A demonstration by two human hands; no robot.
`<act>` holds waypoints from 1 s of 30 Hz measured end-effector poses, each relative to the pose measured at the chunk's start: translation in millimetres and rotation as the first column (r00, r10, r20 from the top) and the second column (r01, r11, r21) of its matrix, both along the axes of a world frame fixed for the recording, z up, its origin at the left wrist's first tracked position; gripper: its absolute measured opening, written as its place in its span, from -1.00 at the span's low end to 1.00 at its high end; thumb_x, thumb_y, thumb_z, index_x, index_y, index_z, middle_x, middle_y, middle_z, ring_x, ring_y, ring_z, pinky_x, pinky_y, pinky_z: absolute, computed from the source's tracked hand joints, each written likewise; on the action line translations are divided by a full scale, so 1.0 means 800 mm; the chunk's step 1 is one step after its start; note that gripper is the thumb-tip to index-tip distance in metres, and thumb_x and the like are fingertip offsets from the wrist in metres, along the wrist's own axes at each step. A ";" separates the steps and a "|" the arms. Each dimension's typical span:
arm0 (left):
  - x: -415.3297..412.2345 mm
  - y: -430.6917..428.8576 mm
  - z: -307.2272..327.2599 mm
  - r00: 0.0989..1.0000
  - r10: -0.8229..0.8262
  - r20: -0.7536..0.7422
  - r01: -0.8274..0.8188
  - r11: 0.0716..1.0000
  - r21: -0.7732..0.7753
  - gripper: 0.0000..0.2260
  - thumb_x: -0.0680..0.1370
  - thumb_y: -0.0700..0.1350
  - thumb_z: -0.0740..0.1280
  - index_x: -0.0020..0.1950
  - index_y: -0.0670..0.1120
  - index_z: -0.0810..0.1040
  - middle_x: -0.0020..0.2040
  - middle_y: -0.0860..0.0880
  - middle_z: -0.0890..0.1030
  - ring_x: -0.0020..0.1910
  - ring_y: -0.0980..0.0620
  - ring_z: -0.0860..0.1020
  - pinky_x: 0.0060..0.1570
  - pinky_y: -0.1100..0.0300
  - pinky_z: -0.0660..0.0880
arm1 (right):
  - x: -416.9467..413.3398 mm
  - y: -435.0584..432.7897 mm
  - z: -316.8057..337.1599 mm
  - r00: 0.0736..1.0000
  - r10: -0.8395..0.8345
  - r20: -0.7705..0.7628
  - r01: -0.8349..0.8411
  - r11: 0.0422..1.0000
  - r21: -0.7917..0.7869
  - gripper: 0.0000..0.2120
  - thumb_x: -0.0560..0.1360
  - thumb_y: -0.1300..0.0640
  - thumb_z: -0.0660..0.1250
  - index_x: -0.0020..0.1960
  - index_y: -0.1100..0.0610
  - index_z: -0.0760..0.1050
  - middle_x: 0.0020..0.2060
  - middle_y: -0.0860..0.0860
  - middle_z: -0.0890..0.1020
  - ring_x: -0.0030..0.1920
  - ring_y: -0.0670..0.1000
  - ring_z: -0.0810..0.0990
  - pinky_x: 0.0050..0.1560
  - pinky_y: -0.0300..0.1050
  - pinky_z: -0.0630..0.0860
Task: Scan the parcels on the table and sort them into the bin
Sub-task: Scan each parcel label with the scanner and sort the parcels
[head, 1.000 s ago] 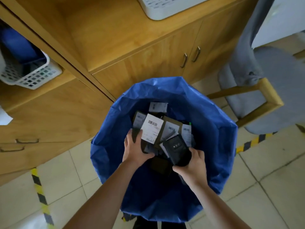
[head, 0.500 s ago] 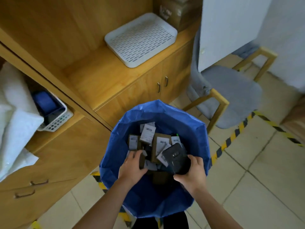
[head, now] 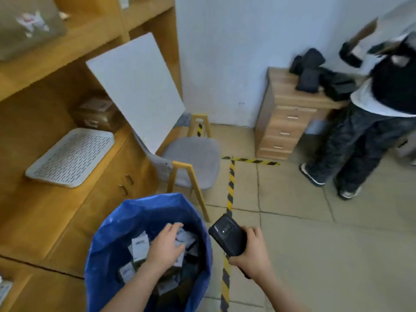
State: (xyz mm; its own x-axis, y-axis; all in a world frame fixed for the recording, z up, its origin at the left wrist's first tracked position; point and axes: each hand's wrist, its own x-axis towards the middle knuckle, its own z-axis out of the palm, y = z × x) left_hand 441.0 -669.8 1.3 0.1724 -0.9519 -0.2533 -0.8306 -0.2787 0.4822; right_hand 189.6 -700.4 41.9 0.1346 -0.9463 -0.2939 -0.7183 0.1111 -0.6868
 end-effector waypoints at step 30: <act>-0.905 0.039 0.067 -0.090 -0.994 -0.058 0.994 -0.086 -0.075 -0.56 0.54 -0.11 0.33 0.41 0.00 0.36 0.24 0.02 0.44 0.22 0.08 0.47 0.13 0.27 0.40 | -0.632 0.387 0.047 0.004 -0.989 -0.148 0.995 0.018 -0.094 -0.29 0.09 -0.04 0.48 0.22 -0.03 0.38 0.03 -0.12 0.34 -0.07 -0.02 0.54 -0.05 -0.03 0.57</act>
